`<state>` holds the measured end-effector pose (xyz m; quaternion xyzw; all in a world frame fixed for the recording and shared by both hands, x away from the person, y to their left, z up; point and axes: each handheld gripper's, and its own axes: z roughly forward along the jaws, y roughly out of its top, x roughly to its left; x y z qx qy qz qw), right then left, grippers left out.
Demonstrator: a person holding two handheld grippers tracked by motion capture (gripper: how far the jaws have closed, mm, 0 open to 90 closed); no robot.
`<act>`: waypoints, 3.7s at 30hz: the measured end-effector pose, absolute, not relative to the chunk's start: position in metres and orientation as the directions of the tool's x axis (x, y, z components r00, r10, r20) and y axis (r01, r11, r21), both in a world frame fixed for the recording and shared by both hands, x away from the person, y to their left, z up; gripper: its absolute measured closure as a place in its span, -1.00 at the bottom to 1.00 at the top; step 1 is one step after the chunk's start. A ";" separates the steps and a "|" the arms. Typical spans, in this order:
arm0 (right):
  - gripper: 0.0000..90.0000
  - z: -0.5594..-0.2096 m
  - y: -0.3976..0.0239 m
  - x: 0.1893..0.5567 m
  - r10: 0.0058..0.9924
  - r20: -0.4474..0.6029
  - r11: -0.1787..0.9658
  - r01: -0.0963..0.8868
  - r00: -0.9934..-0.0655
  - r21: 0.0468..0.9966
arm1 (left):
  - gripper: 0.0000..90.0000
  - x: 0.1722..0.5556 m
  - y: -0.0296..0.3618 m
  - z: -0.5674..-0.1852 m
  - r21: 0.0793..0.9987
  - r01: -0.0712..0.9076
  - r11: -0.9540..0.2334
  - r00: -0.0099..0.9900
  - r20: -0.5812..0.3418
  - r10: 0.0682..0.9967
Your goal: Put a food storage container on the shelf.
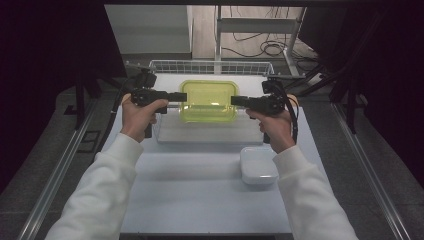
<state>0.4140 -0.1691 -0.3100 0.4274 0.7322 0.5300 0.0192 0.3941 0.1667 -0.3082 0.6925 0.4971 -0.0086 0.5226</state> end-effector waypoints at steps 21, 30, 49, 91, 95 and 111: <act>0.74 -0.288 -0.166 0.445 0.657 0.425 0.068 0.611 -0.623 0.789 | 0.73 0.429 0.169 -0.290 0.709 0.703 0.058 0.497 -0.548 0.673; 0.74 -0.290 -0.165 0.463 0.667 0.437 0.072 0.635 -0.604 0.769 | 0.73 0.444 0.168 -0.296 0.691 0.719 0.073 0.469 -0.561 0.682; 0.74 -0.304 -0.165 0.491 0.681 0.501 0.050 0.717 -0.534 0.695 | 0.75 0.470 0.166 -0.313 0.628 0.772 0.091 0.408 -0.601 0.687; -0.11 -0.308 -0.154 0.510 0.756 0.523 -0.078 0.740 -0.393 0.668 | -0.15 0.498 0.171 -0.330 0.621 0.764 0.176 0.378 -0.651 0.658; -0.23 -0.302 -0.154 0.504 0.774 0.483 -0.059 0.712 -0.410 0.700 | -0.28 0.491 0.175 -0.323 0.657 0.735 0.168 0.405 -0.624 0.668; -0.38 -0.279 -0.189 0.437 0.742 0.288 0.137 0.558 -0.606 0.819 | -0.37 0.416 0.190 -0.313 0.758 0.651 0.035 0.497 -0.461 0.735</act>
